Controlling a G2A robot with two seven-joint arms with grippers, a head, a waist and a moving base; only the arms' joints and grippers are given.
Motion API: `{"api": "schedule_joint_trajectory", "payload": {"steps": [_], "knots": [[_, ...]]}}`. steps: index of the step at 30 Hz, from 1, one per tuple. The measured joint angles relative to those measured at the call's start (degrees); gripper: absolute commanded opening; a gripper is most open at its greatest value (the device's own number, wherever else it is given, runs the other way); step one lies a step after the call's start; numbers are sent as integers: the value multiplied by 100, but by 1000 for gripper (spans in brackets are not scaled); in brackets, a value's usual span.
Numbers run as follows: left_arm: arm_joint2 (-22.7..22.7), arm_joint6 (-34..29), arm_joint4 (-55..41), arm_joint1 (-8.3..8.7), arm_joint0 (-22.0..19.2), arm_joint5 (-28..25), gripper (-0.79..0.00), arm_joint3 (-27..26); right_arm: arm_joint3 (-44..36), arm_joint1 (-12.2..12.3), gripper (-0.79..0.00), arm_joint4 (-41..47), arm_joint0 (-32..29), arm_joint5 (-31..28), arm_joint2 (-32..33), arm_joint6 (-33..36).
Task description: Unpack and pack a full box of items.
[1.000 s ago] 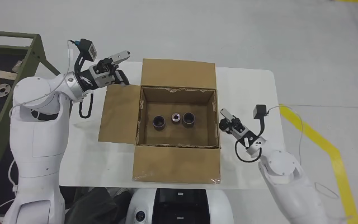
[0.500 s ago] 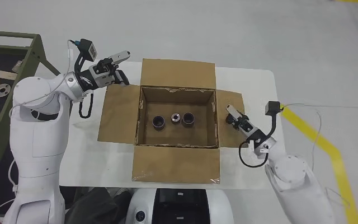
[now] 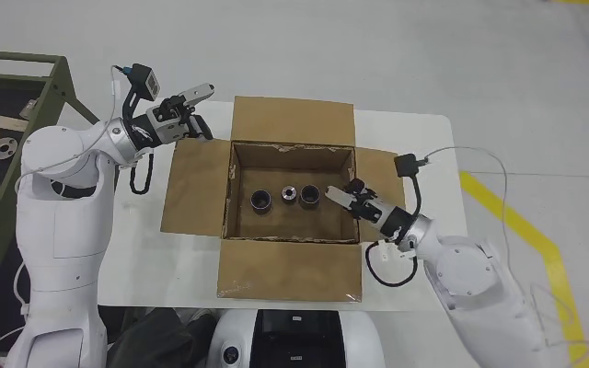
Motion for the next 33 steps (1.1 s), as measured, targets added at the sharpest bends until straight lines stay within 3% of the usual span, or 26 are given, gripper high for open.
{"api": "schedule_joint_trajectory", "payload": {"steps": [6, 12, 22, 33], "knots": [[-115, 219, -56, 20, 51, 25, 0, -65, 162, -50, 0, -639, 404, 231, -520, 197], [-479, -96, -231, 115, 20, 191, 0, 29, 287, -90, 0, -967, 688, 257, -817, 317], [-655, -218, -162, 237, -114, 204, 0, 324, 288, -91, 0, -962, 689, 256, -817, 316], [-643, -216, -187, 245, -124, 174, 0, 356, 261, -88, 0, -1021, 710, 226, -848, 321]]}}
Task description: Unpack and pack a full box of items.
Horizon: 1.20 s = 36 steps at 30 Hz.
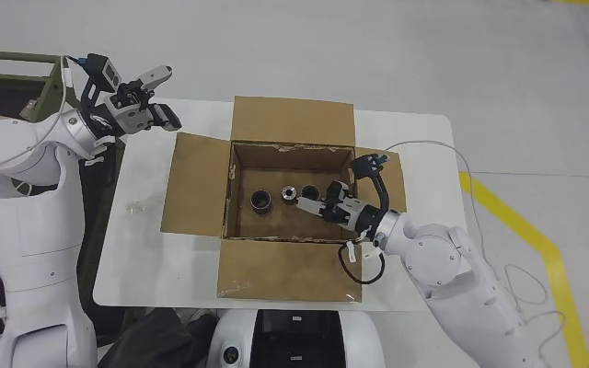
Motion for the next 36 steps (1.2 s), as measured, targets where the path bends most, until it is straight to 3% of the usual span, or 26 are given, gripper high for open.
{"api": "schedule_joint_trajectory", "payload": {"steps": [9, 21, 36], "knots": [[0, 0, 0, 0, 0, 0, 0, 0, -61, -37, 0, -1390, 478, 397, -418, 398], [0, 0, 0, 0, 0, 0, 0, 0, 372, -183, 0, -3054, 1361, 455, -1220, 1146], [0, 0, 0, 0, 0, 0, 0, 0, 1137, -319, 0, -3247, 1976, -162, -1413, 1866]]}}
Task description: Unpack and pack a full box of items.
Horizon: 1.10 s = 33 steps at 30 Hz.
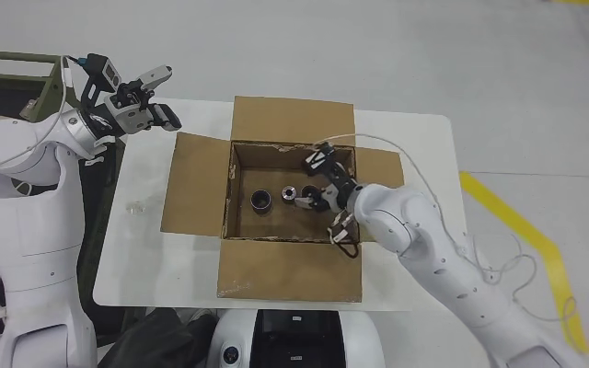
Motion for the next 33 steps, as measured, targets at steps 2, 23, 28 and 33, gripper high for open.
{"api": "schedule_joint_trajectory", "payload": {"steps": [2, 23, 28, 33], "knots": [[0, 0, 0, 0, 0, 0, 0, 0, 118, -23, 0, 14, 88, -95, -52, 109], [0, 0, 0, 0, 0, 0, 0, 0, 1453, -448, 0, 336, 885, -584, -874, 537], [0, 0, 0, 0, 0, 0, 0, 0, 1726, -549, -40, 418, 1027, -553, -977, 582], [0, 0, 0, 0, 0, 0, 0, 0, 2019, -641, -74, 547, 1181, -608, -1033, 609]]}}
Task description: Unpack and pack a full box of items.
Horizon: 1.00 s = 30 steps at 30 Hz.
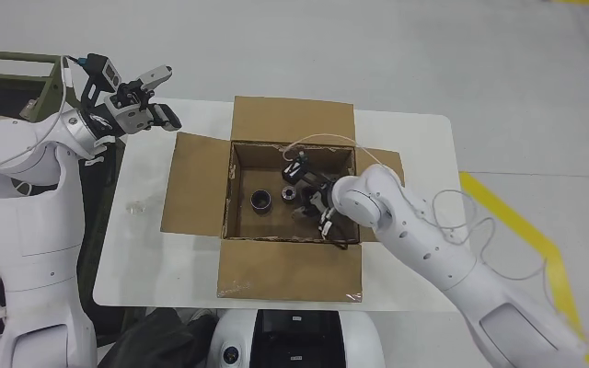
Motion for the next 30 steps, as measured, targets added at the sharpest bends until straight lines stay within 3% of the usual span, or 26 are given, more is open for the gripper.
{"api": "schedule_joint_trajectory", "payload": {"steps": [2, 7, 10, 13, 19, 20, 30], "knots": [[0, 0, 0, 0, 0, 0, 0, 0, 106, -34, -74, 30, 52, -9, -29, 15], [0, 0, 0, 0, 0, 0, 0, 0, 411, -134, -160, 142, 176, -29, -104, 6], [0, 0, 0, 0, 0, 0, 0, 0, 552, -185, -163, 178, 233, -42, -140, -5], [0, 0, 0, 0, 0, 0, 0, 0, 665, -223, -317, 203, 267, -44, -153, -2], [0, 0, 0, 0, 0, 0, 0, 0, 806, -274, -751, 266, 297, -119, -149, 30], [0, 0, 0, 0, 0, 0, 0, 0, 805, -277, -785, 257, 296, -153, -152, 43], [0, 0, 0, 0, 0, 0, 0, 0, 85, -165, -785, -108, 18, -119, 80, 227]]}}
